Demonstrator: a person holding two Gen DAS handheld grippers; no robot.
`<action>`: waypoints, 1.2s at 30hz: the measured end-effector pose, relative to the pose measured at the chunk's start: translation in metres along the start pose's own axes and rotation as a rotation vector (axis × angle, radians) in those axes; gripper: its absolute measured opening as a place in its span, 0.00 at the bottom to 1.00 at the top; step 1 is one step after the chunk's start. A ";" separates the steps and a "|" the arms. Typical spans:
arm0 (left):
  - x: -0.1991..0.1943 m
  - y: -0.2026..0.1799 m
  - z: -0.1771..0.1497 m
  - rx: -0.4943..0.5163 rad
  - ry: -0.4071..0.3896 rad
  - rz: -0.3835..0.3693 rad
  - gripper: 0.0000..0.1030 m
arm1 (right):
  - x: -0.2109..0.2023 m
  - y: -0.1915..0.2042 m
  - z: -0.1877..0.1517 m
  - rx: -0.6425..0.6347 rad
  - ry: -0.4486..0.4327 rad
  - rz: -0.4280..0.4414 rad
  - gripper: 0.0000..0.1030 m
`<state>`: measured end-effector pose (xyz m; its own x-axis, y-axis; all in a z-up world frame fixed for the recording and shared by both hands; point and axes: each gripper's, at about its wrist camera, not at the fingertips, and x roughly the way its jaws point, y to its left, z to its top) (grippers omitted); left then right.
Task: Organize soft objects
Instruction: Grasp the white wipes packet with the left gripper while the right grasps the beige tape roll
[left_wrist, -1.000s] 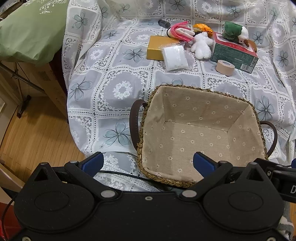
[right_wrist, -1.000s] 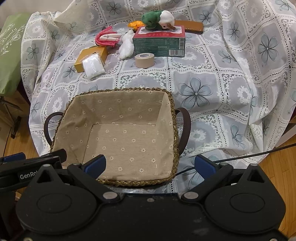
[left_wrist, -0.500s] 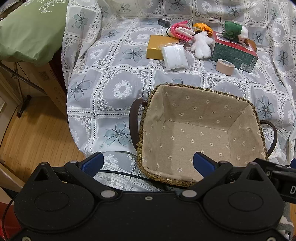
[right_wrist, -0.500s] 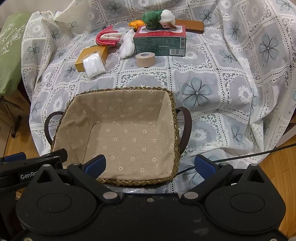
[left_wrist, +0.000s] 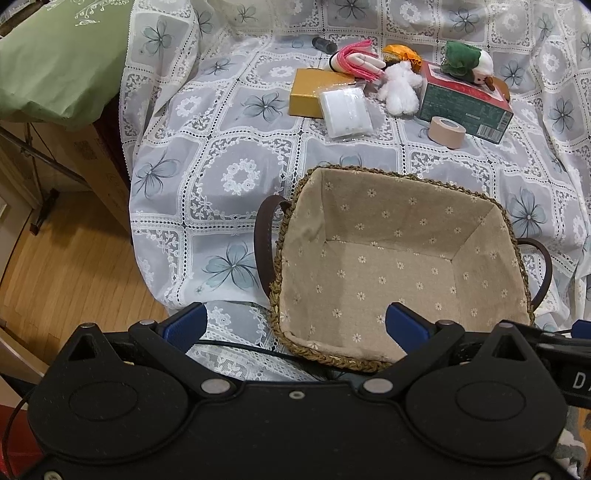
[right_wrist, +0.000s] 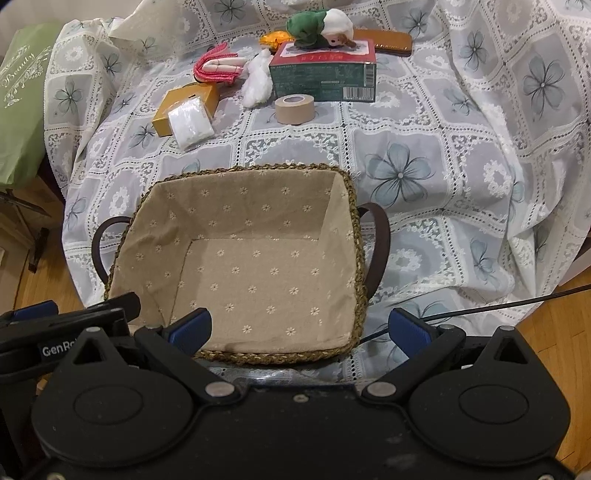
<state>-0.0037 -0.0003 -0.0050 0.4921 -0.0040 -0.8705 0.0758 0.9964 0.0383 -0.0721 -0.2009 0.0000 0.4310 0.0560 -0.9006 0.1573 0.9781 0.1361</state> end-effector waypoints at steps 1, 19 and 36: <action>0.000 0.000 0.000 0.000 -0.003 0.001 0.97 | 0.001 0.000 0.000 -0.002 0.004 0.001 0.99; 0.022 0.006 0.053 -0.010 -0.009 0.007 0.94 | 0.015 -0.006 0.066 -0.027 -0.090 -0.044 0.99; 0.087 -0.011 0.138 -0.004 -0.008 -0.069 0.94 | 0.073 -0.021 0.167 0.030 -0.128 -0.004 0.88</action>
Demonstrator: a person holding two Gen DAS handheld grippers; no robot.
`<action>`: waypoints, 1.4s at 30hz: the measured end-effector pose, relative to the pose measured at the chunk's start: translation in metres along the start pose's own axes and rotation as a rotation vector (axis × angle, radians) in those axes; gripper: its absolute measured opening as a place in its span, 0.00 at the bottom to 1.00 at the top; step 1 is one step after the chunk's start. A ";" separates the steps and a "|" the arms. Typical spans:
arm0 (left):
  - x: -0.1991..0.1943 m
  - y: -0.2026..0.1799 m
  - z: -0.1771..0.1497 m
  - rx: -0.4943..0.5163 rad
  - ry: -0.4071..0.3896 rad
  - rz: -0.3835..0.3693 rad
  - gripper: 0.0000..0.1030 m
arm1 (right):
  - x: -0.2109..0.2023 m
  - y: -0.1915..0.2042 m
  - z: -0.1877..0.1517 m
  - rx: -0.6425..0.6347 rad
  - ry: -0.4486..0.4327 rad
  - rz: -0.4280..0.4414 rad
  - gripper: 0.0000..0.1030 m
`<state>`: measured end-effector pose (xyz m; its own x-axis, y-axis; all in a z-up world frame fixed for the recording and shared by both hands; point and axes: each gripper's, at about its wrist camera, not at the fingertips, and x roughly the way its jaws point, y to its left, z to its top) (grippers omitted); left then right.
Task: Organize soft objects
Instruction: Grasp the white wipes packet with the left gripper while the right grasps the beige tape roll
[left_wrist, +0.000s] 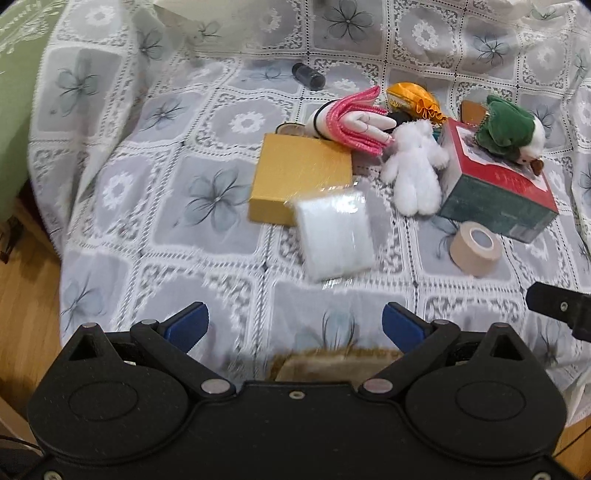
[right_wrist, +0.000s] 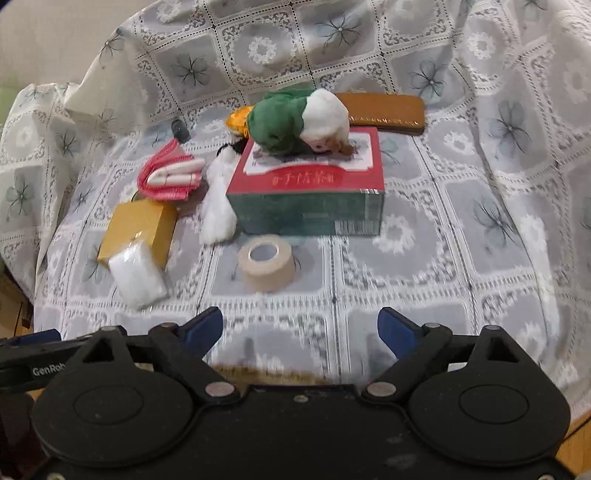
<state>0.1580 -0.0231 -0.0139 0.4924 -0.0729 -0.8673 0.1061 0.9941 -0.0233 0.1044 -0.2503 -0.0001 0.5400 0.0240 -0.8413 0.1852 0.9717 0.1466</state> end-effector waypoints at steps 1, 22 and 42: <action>0.005 -0.002 0.004 0.003 0.001 -0.002 0.94 | 0.003 0.001 0.003 -0.009 -0.007 -0.001 0.87; 0.049 -0.002 0.031 -0.034 0.035 -0.032 0.95 | 0.082 0.026 0.028 -0.085 0.047 0.027 0.45; 0.078 -0.020 0.037 -0.057 0.083 -0.015 0.95 | 0.073 -0.004 0.010 -0.044 -0.009 -0.051 0.48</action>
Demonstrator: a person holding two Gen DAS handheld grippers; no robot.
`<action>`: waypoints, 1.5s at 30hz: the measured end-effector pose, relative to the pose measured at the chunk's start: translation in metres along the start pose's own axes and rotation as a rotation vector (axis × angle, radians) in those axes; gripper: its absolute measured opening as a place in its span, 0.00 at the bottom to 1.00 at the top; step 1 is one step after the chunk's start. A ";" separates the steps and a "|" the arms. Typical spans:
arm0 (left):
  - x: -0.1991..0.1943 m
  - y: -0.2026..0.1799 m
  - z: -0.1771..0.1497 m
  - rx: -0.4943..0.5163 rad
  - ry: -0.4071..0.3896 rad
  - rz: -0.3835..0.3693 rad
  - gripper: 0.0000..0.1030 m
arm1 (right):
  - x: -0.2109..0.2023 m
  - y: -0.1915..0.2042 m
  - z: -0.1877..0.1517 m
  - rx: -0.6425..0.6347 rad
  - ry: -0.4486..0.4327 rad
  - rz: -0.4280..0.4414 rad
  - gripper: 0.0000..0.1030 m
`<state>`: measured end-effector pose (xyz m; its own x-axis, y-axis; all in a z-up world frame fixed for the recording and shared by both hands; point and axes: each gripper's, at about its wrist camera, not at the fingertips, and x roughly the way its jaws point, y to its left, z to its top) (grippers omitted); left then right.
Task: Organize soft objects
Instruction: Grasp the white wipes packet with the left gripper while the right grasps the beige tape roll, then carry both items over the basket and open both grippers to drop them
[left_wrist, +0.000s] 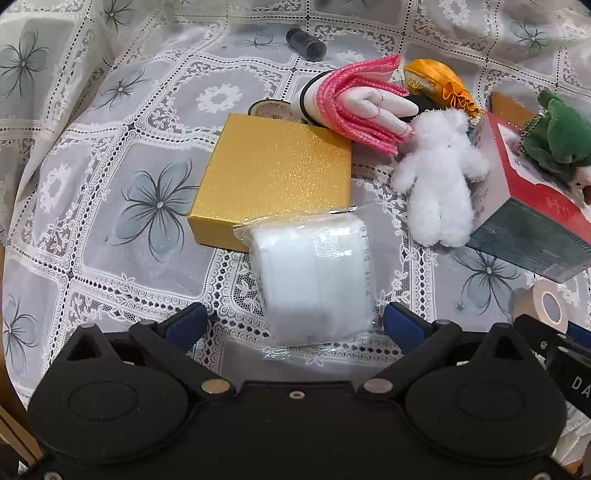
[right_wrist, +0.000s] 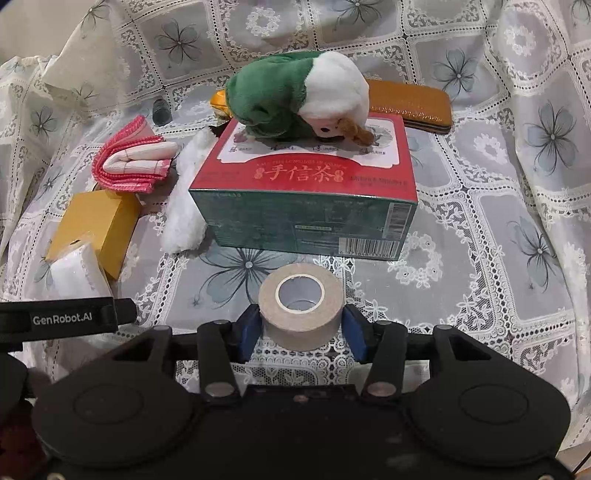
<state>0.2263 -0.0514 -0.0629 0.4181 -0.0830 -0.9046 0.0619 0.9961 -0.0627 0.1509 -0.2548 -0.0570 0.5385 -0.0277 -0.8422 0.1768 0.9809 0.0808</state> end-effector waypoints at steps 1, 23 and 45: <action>0.000 0.000 0.000 -0.001 0.000 0.000 0.95 | 0.000 -0.001 0.000 0.003 -0.001 0.003 0.48; -0.060 0.006 -0.023 0.017 -0.032 -0.099 0.51 | -0.054 0.004 -0.015 0.015 -0.029 0.047 0.46; -0.090 -0.005 -0.112 0.119 0.142 -0.165 0.51 | -0.113 0.013 -0.103 -0.034 0.143 0.128 0.46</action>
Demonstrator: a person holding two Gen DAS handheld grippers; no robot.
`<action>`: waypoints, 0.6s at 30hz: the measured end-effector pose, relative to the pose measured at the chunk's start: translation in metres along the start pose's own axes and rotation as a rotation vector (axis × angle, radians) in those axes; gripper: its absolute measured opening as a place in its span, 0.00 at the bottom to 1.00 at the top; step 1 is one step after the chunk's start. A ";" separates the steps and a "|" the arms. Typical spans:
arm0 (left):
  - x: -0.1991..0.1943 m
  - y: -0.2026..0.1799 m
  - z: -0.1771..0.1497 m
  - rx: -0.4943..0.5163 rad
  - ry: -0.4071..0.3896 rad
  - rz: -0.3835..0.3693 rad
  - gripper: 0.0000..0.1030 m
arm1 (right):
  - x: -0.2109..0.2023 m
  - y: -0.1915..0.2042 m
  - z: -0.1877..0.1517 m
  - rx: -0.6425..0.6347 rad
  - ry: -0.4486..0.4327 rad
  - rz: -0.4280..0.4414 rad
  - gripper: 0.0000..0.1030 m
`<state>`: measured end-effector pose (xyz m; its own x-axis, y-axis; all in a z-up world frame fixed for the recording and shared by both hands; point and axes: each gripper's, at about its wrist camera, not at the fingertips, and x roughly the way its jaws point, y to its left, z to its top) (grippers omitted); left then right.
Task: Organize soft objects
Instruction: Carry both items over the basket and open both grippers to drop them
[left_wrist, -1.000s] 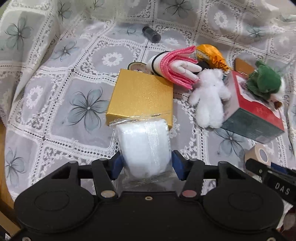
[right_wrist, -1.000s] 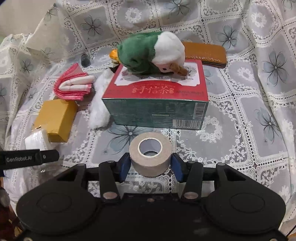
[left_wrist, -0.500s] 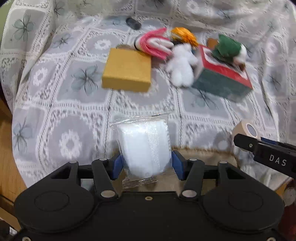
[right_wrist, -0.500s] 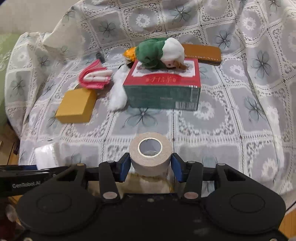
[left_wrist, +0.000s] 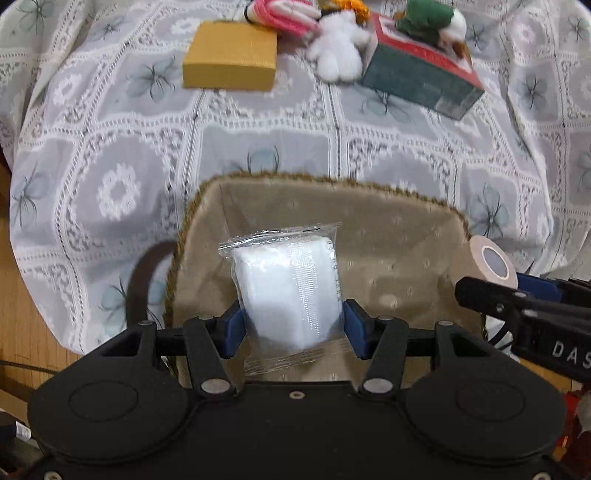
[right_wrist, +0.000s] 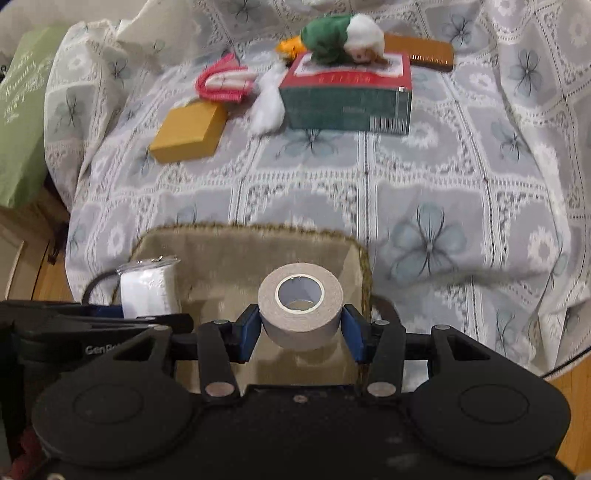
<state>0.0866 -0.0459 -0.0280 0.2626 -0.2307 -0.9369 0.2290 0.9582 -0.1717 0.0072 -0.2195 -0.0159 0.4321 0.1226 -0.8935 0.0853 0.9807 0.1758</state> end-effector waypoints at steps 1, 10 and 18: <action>0.003 -0.001 -0.002 0.001 0.010 0.002 0.51 | 0.002 0.000 -0.003 -0.002 0.011 -0.002 0.46; 0.016 -0.001 -0.009 0.006 0.044 0.043 0.54 | 0.008 0.001 -0.009 0.003 0.053 0.003 0.46; 0.016 -0.003 -0.009 0.020 0.026 0.082 0.61 | 0.009 0.004 -0.004 -0.010 0.044 -0.016 0.48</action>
<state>0.0816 -0.0511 -0.0451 0.2574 -0.1466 -0.9551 0.2265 0.9700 -0.0879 0.0078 -0.2137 -0.0245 0.3909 0.1133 -0.9134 0.0824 0.9841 0.1573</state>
